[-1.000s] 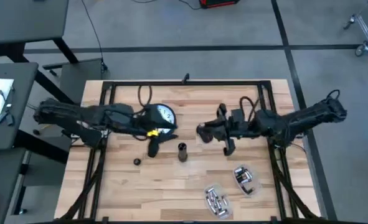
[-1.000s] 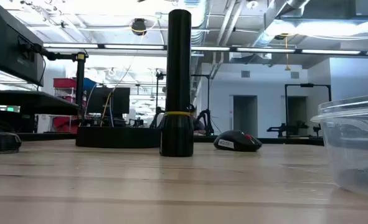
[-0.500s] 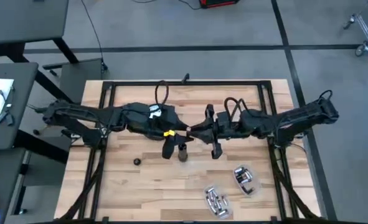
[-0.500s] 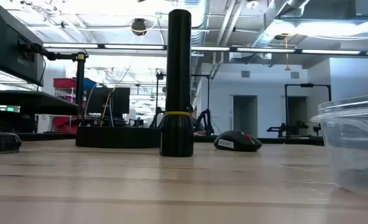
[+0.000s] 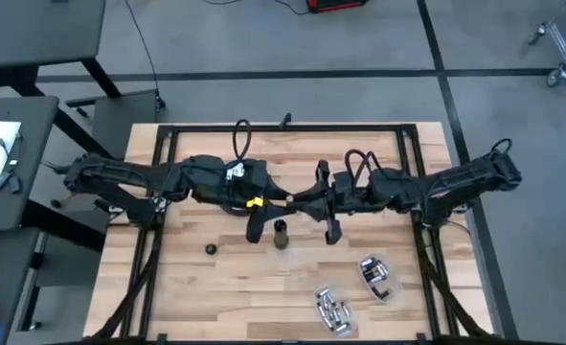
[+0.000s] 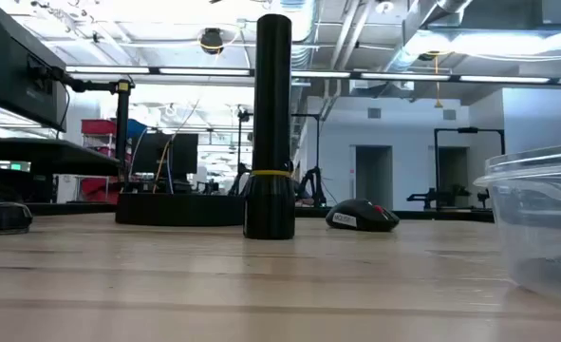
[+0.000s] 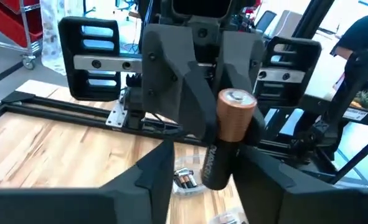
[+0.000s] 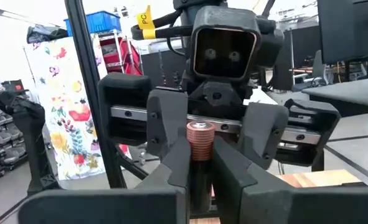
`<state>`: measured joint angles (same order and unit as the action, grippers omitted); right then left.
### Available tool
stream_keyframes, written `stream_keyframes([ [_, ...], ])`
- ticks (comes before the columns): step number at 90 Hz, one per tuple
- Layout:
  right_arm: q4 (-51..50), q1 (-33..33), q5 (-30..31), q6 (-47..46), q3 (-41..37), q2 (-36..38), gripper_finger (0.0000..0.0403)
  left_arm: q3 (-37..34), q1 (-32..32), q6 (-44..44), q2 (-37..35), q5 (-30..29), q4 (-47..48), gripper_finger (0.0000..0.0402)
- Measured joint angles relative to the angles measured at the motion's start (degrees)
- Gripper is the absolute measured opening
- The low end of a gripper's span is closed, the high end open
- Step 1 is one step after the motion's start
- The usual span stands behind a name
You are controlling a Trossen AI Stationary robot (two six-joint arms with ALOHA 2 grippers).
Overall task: Insert battery
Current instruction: Insert the brown battery into the black flashlight battery compartment
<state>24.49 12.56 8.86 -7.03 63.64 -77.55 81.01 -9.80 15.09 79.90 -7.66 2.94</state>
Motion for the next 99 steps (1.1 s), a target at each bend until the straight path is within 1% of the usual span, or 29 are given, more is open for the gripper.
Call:
stream_keyframes([
  [7,-0.1,0.0,0.3,0.0,0.0,0.0,0.0027,0.0,0.3,-0.1,0.0,0.2,0.1,0.0074],
  [15,-0.1,0.0,0.5,-0.3,0.0,0.0,0.0046,0.0,0.4,-1.2,0.0,0.2,0.1,0.0034],
  [18,-0.1,0.0,0.5,-0.3,0.0,0.0,0.0054,0.0,0.4,-1.4,0.0,0.2,0.1,0.0027],
  [31,-0.5,0.0,0.5,-0.1,0.0,0.0,0.0081,0.0,0.4,-1.5,0.0,0.1,0.2,0.0027],
  [45,-1.2,-0.7,0.5,-1.1,0.0,0.4,0.0094,0.0,0.5,-1.4,0.0,0.2,0.7,0.0027],
  [53,-1.1,-1.1,0.1,-2.3,0.0,0.4,0.0096,0.0,0.6,-1.4,0.0,1.4,0.9,0.0027],
  [83,-0.8,-1.6,0.0,-3.0,0.1,0.5,0.0097,-0.1,0.9,-1.3,0.4,1.7,2.1,0.0027],
  [99,-3.8,-1.9,0.0,-3.0,0.1,0.4,0.0095,-0.1,0.9,-1.3,0.4,1.7,2.0,0.0027],
])
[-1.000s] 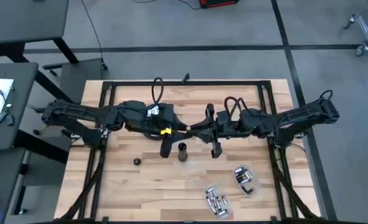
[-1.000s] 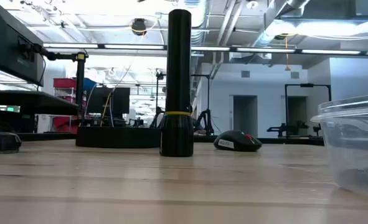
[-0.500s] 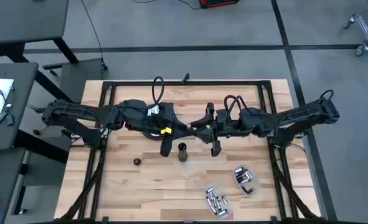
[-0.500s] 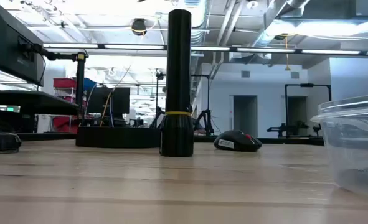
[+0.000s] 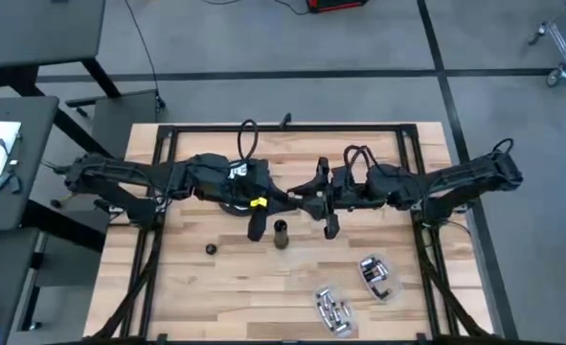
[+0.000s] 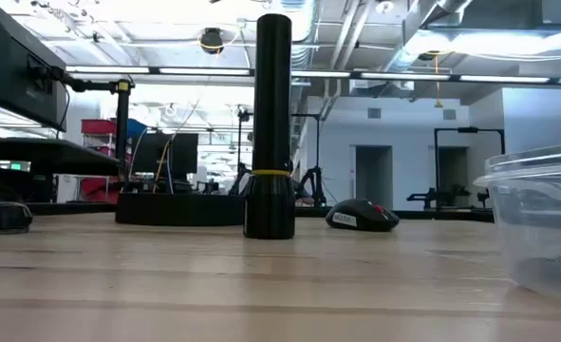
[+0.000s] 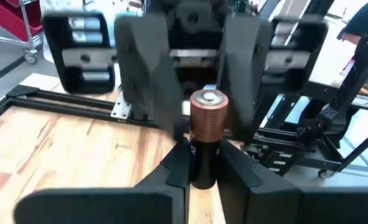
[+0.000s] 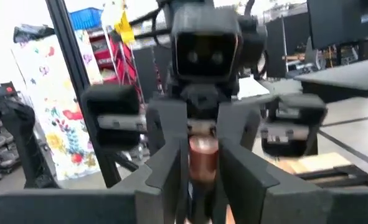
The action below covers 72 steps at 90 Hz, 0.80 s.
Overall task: Insert battery
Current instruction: Insert the brown battery into the black flashlight battery compartment
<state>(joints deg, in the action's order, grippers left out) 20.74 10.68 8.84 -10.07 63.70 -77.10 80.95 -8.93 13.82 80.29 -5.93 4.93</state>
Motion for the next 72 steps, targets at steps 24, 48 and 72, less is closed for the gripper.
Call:
stream_keyframes([
  [24,1.1,-0.3,-0.2,0.8,0.0,0.0,0.0022,0.0,0.0,-0.1,-0.1,0.1,0.2,0.0027],
  [48,1.2,-0.2,-0.1,1.1,0.0,0.0,0.0022,0.0,0.2,0.2,0.0,0.1,-2.2,0.0074],
  [72,1.5,-0.2,-0.1,1.1,0.2,0.1,0.0022,0.0,0.8,0.2,0.0,0.3,-4.7,0.0086],
])
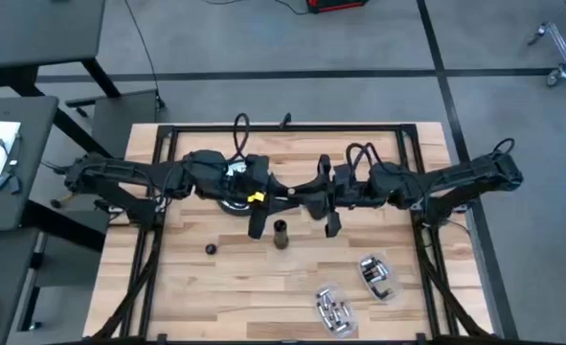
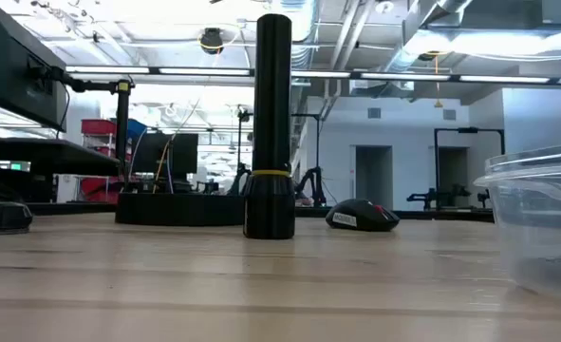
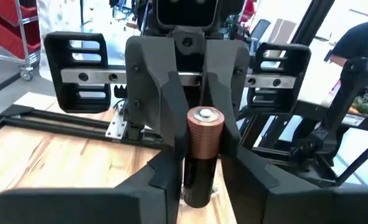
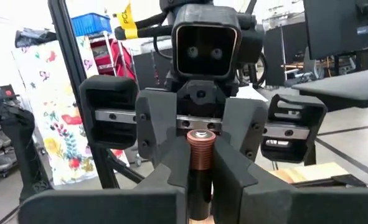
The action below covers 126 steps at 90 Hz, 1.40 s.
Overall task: Insert battery
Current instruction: Insert the brown battery into the black flashlight battery compartment
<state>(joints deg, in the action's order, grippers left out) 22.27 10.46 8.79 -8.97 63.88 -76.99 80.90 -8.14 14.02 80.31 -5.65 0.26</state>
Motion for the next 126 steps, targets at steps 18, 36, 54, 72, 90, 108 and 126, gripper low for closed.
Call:
stream_keyframes([
  [18,-0.4,0.0,-0.1,-2.3,-0.1,-0.1,0.0053,0.0,0.0,-0.4,0.0,-0.1,1.3,0.0034],
  [36,-1.0,0.0,-0.1,-2.5,-0.1,0.4,0.0109,0.0,0.0,-0.7,0.0,-0.4,2.1,0.0026],
  [54,-10.3,0.2,-0.1,-0.8,-0.3,6.4,0.0125,0.0,0.1,-0.5,-0.6,-0.6,0.3,0.0026],
  [72,-21.3,2.3,2.5,-3.0,-0.6,9.9,0.0125,0.1,0.3,-0.3,-1.3,-0.7,-3.2,0.0026],
  [90,-9.3,2.5,3.1,-2.7,-0.7,2.7,0.0121,0.1,0.3,0.9,-0.5,1.2,-5.5,0.0026],
  [108,-4.9,1.7,3.1,-2.6,-0.7,0.8,0.0120,0.1,0.3,0.7,0.0,1.5,-3.5,0.0026],
  [126,-4.1,1.4,3.1,-2.6,-0.7,1.5,0.0120,0.1,0.3,0.6,-0.1,1.3,-1.6,0.0026],
])
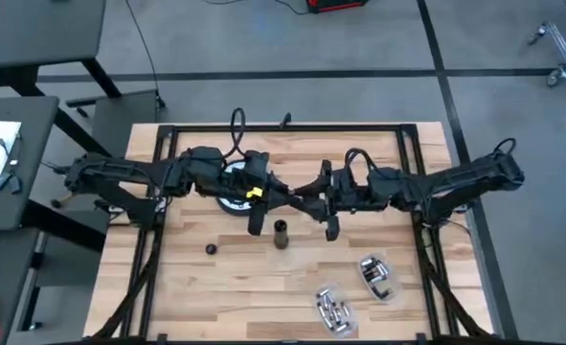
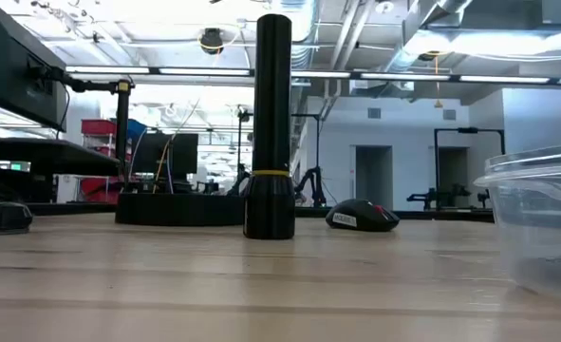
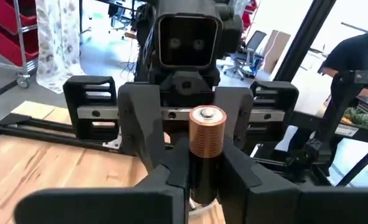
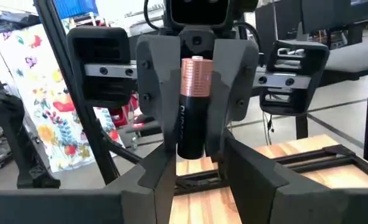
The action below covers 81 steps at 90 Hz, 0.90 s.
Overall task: Insert battery
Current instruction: Insert the brown battery into the black flashlight battery compartment
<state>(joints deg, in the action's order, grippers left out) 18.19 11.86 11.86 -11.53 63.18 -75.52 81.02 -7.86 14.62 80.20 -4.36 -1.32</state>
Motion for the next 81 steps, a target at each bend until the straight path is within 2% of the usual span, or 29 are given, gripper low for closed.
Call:
stream_keyframes([
  [81,0.6,-0.4,0.0,-0.5,0.0,-0.6,0.0107,0.0,0.6,0.3,2.0,0.1,-1.9,0.0026],
])
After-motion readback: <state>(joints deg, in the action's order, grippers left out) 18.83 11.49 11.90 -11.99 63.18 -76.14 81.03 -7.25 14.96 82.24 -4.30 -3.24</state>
